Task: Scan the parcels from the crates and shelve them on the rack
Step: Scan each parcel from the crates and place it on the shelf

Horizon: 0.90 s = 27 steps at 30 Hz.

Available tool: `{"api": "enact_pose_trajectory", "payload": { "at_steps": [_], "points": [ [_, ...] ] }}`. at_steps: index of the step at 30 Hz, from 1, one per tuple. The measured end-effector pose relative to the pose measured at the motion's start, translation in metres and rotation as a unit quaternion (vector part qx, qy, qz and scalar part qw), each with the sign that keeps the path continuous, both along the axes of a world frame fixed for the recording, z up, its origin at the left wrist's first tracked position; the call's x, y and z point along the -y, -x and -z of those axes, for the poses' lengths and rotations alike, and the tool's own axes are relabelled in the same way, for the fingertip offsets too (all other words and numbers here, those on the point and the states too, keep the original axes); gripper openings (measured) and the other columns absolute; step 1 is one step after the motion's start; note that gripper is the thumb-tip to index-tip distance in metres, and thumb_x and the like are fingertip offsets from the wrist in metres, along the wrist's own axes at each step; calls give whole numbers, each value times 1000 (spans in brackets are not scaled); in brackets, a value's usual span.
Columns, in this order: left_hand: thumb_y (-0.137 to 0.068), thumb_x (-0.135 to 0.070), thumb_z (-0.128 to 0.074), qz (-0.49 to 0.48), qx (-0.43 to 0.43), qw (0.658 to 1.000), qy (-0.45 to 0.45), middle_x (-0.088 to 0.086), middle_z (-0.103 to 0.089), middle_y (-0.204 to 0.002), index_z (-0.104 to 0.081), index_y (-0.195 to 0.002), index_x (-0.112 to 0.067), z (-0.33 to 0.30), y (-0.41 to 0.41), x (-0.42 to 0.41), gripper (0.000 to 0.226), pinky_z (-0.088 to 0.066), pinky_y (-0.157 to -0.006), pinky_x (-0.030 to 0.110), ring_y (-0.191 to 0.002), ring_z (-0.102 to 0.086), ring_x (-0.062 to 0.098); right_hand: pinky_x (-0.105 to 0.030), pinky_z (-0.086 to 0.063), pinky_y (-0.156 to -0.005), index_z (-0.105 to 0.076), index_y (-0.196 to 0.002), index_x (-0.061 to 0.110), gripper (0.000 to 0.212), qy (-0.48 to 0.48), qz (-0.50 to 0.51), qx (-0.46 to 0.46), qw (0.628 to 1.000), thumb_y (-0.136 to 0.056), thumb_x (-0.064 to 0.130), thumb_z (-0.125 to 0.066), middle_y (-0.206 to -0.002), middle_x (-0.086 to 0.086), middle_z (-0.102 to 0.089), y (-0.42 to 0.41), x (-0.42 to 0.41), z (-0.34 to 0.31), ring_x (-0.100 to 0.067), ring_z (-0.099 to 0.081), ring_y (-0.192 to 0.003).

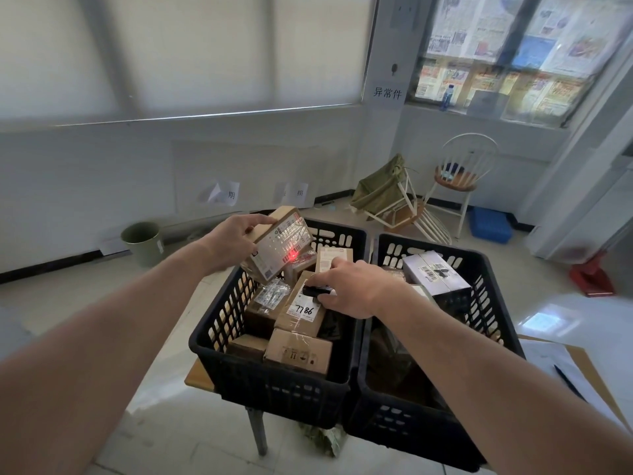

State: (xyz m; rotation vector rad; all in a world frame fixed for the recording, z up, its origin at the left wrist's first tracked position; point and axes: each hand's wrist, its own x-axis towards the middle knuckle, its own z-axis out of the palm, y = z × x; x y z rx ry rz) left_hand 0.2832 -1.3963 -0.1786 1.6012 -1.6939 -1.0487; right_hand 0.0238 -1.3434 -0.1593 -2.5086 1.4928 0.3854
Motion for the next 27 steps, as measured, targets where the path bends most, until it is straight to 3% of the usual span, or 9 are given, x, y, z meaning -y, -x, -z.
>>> {"api": "enact_pose_trajectory", "payload": {
  "at_steps": [10, 17, 23, 27],
  "points": [
    [-99, 5, -58, -1, -1, 1000, 1, 1, -54, -122, -58, -143, -43, 3, 0, -9, 65, -66, -82, 47, -114, -62, 30, -42, -52, -91, -40, -155, 59, 49, 8, -8, -1, 1000, -108, 51, -50, -141, -4, -50, -2, -5, -1, -28, -56, -117],
    [-98, 6, -60, -5, -9, 1000, 11, -1, -55, -121, -59, -140, -46, 5, 0, -14, 67, -64, -68, 31, -108, -64, 23, -42, -52, -93, -42, -156, 56, 48, 3, -20, 2, 1000, -109, 49, -50, -141, -4, -50, -5, -12, 0, -30, -56, -120],
    [-98, 7, -59, -14, -16, 1000, 7, -2, -56, -118, -61, -116, -63, 3, -1, -19, 72, -62, -62, 25, -100, -66, 22, -46, -53, -98, -40, -156, 56, 49, 7, -13, -5, 1000, -109, 50, -50, -145, -5, -48, -5, -15, 5, -32, -55, -123],
    [-97, 8, -61, -17, -27, 999, 4, 4, -56, -120, -61, -138, -46, 4, -1, -25, 68, -65, -66, 31, -104, -67, 25, -48, -54, -99, -40, -157, 55, 49, 8, 8, 44, 999, -109, 50, -50, -140, -4, -49, -1, -15, 12, -30, -56, -121]
  ]
}}
